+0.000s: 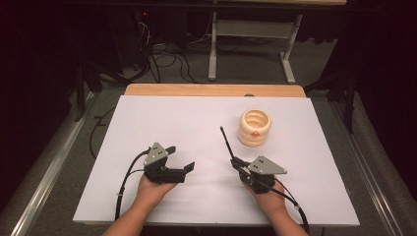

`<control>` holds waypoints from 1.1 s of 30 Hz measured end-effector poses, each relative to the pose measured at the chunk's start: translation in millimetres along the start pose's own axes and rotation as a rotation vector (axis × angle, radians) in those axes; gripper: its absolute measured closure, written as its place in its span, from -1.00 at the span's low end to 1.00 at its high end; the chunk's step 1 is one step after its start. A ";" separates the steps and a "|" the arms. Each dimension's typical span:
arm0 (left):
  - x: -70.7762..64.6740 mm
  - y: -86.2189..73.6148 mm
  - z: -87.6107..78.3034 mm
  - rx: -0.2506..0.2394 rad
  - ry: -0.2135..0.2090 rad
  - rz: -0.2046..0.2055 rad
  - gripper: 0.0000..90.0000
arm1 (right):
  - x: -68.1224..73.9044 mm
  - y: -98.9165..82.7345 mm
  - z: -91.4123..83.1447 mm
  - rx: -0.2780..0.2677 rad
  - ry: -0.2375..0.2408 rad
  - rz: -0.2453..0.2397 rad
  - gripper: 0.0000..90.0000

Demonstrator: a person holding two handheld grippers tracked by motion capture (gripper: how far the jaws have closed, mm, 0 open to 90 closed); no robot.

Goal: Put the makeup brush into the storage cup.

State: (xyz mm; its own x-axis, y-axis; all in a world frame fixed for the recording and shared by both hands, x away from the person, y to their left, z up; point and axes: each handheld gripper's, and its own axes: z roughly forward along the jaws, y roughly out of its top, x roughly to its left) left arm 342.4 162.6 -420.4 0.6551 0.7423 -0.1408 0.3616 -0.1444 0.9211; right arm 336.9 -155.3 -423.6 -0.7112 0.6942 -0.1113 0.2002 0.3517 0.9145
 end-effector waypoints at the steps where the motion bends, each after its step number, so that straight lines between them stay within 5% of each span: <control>1: -0.7 0.3 0.1 -0.001 -0.002 0.000 -0.82 | 1.5 0.3 0.2 0.002 0.000 0.011 0.91; 20: -17.7 26.7 5.0 -0.023 -0.036 0.046 -0.84 | 7.1 4.0 1.4 -0.007 0.007 0.004 0.91; 33: -34.1 51.1 24.4 -0.072 -0.094 0.034 -0.84 | 5.0 3.8 0.0 -0.010 0.003 -0.011 0.91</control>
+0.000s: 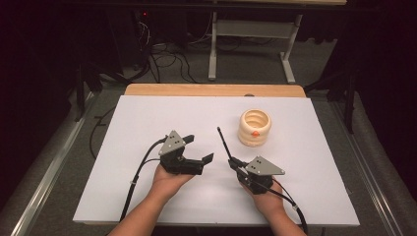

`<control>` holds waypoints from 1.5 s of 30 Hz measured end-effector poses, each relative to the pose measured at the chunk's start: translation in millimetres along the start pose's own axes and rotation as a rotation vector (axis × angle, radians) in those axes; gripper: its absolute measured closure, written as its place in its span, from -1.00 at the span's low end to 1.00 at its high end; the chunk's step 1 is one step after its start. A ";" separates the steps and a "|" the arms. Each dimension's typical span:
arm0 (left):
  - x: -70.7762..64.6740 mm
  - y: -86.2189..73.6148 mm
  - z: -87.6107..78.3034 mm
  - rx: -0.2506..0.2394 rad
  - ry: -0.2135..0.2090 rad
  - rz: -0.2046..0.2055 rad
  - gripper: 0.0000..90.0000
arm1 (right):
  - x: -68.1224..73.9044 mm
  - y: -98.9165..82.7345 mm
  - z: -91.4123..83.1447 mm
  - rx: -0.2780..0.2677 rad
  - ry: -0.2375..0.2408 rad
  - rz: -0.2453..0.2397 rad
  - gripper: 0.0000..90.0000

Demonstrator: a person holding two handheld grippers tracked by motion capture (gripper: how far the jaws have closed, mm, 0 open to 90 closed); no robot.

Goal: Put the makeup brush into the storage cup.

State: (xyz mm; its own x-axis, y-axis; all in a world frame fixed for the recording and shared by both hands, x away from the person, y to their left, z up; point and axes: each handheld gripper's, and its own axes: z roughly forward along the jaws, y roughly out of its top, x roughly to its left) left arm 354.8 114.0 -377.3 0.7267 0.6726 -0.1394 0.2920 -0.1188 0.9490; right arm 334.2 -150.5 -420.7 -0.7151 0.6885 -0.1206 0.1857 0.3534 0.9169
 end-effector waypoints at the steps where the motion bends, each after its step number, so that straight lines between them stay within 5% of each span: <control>1: -1.2 1.1 1.8 -0.002 -0.005 -0.001 -0.84 | -0.2 -0.1 -0.1 0.001 0.000 -0.001 0.91; 28: -2.9 0.1 2.5 -0.066 -0.060 -0.088 -0.81 | 8.2 15.1 12.4 -0.051 0.048 0.033 0.91; 45: 3.9 -2.3 -5.2 -0.112 -0.062 -0.157 -0.61 | 22.5 7.9 20.3 -0.003 0.082 0.000 0.91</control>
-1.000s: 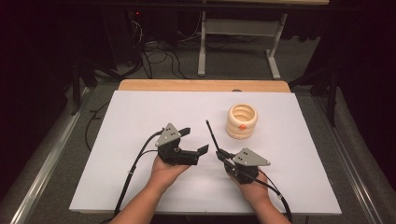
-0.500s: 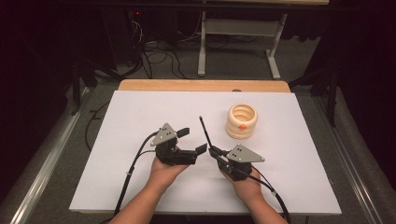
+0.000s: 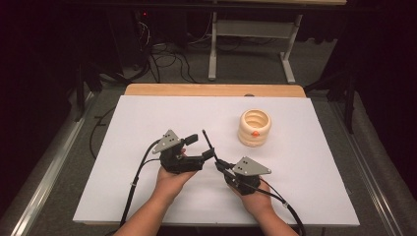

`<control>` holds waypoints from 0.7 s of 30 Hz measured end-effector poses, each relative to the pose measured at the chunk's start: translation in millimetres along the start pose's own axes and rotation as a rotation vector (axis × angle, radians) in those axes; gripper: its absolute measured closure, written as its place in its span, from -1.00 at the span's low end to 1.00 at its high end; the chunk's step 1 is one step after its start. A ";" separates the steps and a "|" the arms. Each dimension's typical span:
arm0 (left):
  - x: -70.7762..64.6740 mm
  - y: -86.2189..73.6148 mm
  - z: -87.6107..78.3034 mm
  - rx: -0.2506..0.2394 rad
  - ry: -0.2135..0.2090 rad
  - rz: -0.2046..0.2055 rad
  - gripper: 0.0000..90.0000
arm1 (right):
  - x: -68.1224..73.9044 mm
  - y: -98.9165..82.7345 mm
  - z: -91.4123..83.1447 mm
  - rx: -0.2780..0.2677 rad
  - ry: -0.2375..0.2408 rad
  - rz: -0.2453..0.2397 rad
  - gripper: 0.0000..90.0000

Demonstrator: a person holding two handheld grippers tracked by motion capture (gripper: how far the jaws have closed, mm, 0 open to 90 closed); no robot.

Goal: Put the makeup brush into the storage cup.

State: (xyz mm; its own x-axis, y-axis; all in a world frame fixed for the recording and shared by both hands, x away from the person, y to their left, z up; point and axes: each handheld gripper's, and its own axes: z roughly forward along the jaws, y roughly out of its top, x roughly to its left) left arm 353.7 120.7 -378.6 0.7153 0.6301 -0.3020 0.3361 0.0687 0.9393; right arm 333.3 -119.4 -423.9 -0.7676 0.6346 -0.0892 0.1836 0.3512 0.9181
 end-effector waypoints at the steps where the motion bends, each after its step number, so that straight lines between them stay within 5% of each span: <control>1: 0.7 0.1 -0.6 -0.004 -0.002 -0.007 -0.59 | 0.2 -0.3 0.1 0.001 0.001 -0.001 0.91; 21: 3.1 -0.6 -3.8 -0.030 -0.045 -0.031 0.26 | 2.5 -2.4 2.3 0.013 0.011 -0.010 0.91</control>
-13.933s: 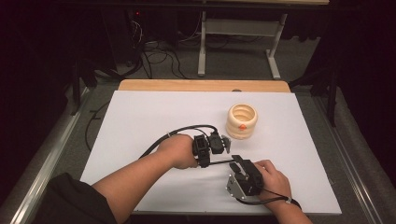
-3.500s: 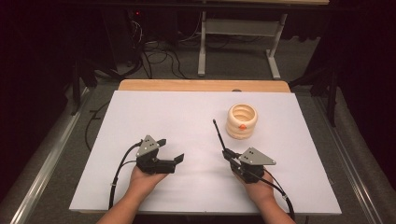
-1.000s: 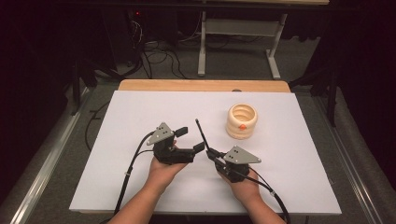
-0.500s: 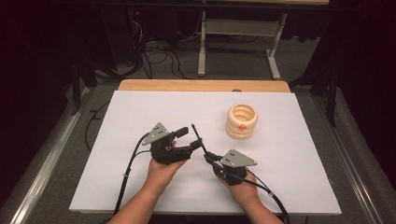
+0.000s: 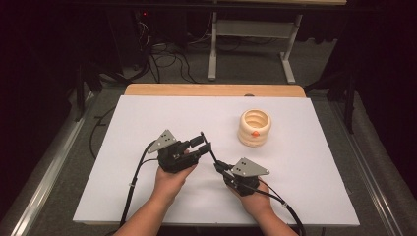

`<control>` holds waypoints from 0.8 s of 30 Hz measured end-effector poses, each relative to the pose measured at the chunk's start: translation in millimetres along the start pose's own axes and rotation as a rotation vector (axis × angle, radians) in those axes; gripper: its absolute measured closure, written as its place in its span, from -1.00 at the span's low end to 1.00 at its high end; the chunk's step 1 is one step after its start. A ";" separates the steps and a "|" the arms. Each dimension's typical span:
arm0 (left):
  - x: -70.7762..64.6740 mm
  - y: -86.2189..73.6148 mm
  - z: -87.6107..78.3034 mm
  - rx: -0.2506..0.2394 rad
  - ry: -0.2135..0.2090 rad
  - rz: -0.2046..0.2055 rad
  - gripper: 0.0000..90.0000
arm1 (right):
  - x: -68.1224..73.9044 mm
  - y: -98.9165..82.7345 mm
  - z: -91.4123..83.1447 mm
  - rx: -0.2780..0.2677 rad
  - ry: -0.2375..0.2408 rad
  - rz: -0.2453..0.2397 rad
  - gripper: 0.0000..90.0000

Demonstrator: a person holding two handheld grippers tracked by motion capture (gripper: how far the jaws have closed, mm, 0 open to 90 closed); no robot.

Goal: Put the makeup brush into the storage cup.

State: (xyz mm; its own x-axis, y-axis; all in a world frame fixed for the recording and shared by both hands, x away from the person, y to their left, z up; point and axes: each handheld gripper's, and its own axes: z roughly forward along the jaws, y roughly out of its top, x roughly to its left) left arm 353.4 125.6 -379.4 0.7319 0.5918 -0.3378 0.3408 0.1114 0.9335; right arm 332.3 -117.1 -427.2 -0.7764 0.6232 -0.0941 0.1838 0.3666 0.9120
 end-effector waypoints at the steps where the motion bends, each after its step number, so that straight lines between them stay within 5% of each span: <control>1: 0.3 -0.1 -0.1 0.003 -0.002 -0.002 0.28 | 0.3 0.0 0.3 -0.001 0.000 0.001 0.91; 24: 1.0 -3.4 0.0 -0.011 -0.040 -0.014 0.81 | 1.1 -0.9 2.1 0.002 0.001 -0.010 0.91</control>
State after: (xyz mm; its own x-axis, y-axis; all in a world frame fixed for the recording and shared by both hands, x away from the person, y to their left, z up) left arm 352.9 125.8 -383.0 0.7498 0.5580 -0.3555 0.3450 0.1288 0.9297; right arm 332.6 -115.3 -429.0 -0.7787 0.6189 -0.1028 0.1772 0.3741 0.9103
